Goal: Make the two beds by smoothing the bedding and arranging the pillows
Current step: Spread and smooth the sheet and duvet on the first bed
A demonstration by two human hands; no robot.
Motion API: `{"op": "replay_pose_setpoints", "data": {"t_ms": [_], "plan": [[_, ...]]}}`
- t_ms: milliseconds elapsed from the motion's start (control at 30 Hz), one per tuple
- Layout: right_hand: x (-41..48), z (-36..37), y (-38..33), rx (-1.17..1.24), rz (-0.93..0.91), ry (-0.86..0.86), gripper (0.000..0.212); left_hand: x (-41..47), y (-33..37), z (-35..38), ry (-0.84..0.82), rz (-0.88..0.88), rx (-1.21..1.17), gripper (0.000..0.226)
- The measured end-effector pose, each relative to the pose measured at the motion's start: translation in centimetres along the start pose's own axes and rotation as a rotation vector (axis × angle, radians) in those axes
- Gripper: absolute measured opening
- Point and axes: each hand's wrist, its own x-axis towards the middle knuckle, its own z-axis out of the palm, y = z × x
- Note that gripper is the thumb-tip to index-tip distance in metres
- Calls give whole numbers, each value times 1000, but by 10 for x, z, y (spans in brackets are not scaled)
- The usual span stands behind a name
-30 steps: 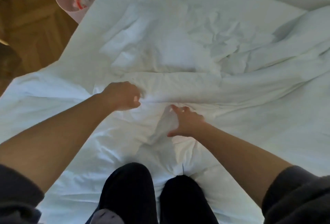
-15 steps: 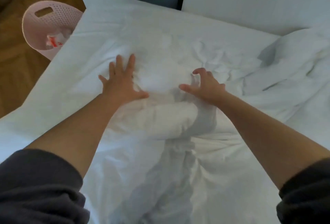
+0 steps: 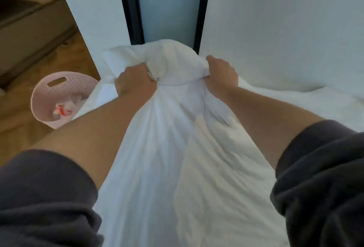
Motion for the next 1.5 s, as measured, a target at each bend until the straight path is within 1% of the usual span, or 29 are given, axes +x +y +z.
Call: {"op": "replay_pose_setpoints", "data": {"t_ms": [67, 100, 133, 200, 267, 300, 367, 433, 500, 567, 667, 733, 833, 867, 933, 1000, 1067, 1100, 1133, 1167, 1200, 1233, 1267, 1300, 1333, 1367, 1400, 1467, 1500], "plan": [[42, -10, -22, 79, -48, 110, 28, 29, 5, -10, 112, -62, -8, 26], [55, -7, -28, 130, -70, 111, 33, 38, 4, -5, 132, -120, -24, 34], [65, 1, -29, 154, -80, 62, 39, 45, 0, 3, 127, -202, -20, 43], [66, 30, -16, 68, 6, -151, 66, 50, -12, 32, -9, -374, 111, 69], [44, 74, 22, -21, 190, -346, 90, 43, -27, 77, -181, -406, 257, 94], [28, 101, 44, -29, 267, -411, 95, 34, -35, 105, -229, -370, 284, 97], [-1, 153, 78, -68, 333, -511, 98, 11, -53, 164, -262, -301, 327, 89], [-4, 194, 96, -166, 271, -481, 99, -2, -65, 206, -222, -282, 410, 79], [13, 214, 103, -226, 215, -433, 102, 2, -66, 224, -169, -289, 430, 76], [24, 220, 109, -247, 187, -442, 107, 8, -64, 221, -104, -220, 354, 75], [29, 220, 118, -232, 178, -475, 109, 35, -71, 189, 120, -136, 177, 54], [31, 213, 116, -230, 184, -507, 108, 71, -62, 161, 232, -91, 140, 45], [32, 204, 112, -213, 187, -546, 105, 119, -42, 135, 328, 112, 129, 33], [31, 202, 112, -213, 184, -542, 105, 129, -36, 132, 302, 166, 112, 35], [30, 202, 112, -217, 181, -531, 104, 140, -28, 129, 126, 207, 97, 43], [30, 203, 113, -221, 172, -523, 104, 141, -24, 129, -164, 138, 108, 36], [28, 204, 114, -215, 172, -521, 103, 141, -20, 126, -536, 33, 175, 38], [26, 205, 113, -211, 170, -512, 103, 144, -18, 122, -670, 29, 246, 45], [24, 206, 113, -210, 165, -504, 103, 146, -14, 115, -716, 57, 338, 54], [23, 206, 113, -209, 164, -498, 103, 150, -8, 108, -656, 108, 443, 61], [22, 205, 113, -205, 165, -497, 102, 154, -3, 103, -537, 161, 529, 65], [21, 205, 113, -200, 164, -500, 102, 157, -2, 104, -469, 194, 566, 74], [21, 204, 113, -195, 162, -502, 102, 156, -2, 107, -498, 193, 549, 90], [22, 204, 114, -190, 164, -503, 103, 150, -3, 117, -593, 156, 497, 102], [22, 204, 115, -185, 165, -507, 103, 141, -5, 131, -701, 114, 472, 107], [24, 205, 116, -179, 165, -510, 104, 130, -7, 147, -754, 103, 490, 104], [24, 206, 116, -175, 162, -504, 104, 118, -7, 162, -743, 122, 536, 92], [23, 209, 118, -178, 155, -477, 104, 102, 1, 176, -555, 230, 600, 53], [22, 208, 119, -181, 144, -475, 102, 97, 6, 176, -485, 275, 635, 41]]}}
